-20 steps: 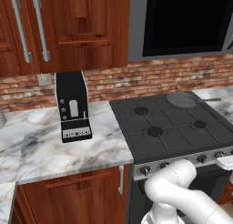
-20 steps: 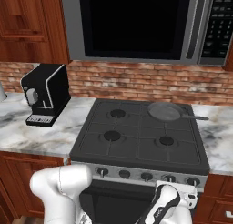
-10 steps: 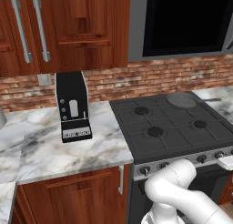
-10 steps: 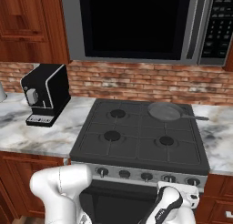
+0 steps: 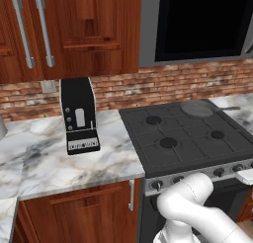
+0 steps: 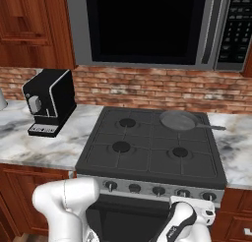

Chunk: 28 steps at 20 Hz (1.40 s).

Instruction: Turn on the rear right burner of the stove.

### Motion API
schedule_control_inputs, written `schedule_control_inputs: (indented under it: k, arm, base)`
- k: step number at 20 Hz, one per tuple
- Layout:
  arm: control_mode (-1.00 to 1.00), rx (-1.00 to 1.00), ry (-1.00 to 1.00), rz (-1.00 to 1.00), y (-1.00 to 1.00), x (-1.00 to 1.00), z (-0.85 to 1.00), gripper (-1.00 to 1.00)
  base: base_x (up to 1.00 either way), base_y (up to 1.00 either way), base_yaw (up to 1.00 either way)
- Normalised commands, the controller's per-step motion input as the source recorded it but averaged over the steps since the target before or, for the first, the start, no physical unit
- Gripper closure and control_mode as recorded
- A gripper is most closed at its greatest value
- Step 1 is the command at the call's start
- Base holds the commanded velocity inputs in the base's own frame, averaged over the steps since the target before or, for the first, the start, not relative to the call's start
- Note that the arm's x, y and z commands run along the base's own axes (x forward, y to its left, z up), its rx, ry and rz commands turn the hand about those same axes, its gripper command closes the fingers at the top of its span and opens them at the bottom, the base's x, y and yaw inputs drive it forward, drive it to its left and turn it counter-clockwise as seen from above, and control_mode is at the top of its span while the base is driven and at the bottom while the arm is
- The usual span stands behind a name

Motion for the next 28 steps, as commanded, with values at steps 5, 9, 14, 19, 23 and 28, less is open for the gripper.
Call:
schedule_control_inputs:
  k: [5,9,14,19,23,28]
  arm:
    - [-1.00,0.00,-0.06,0.00,0.02,0.00,-0.19,1.00]
    - [-1.00,-0.02,-0.02,0.00,0.16,-0.04,-0.17,1.00]
    - [-1.00,-0.15,-0.01,0.00,0.27,-0.23,-0.24,1.00]
    - [-1.00,-0.21,0.00,0.06,0.12,-0.07,-0.30,1.00]
    - [-1.00,-0.26,-0.01,0.13,0.01,-0.01,-0.36,1.00]
    - [-1.00,-0.35,-0.01,0.12,0.00,-0.01,-0.36,1.00]
  base:
    - [0.00,0.00,0.00]
    - [0.00,0.00,0.00]
    - [0.00,0.00,0.00]
    - [0.00,0.00,0.00]
    - [0.00,0.00,0.00]
    - [0.00,0.00,0.00]
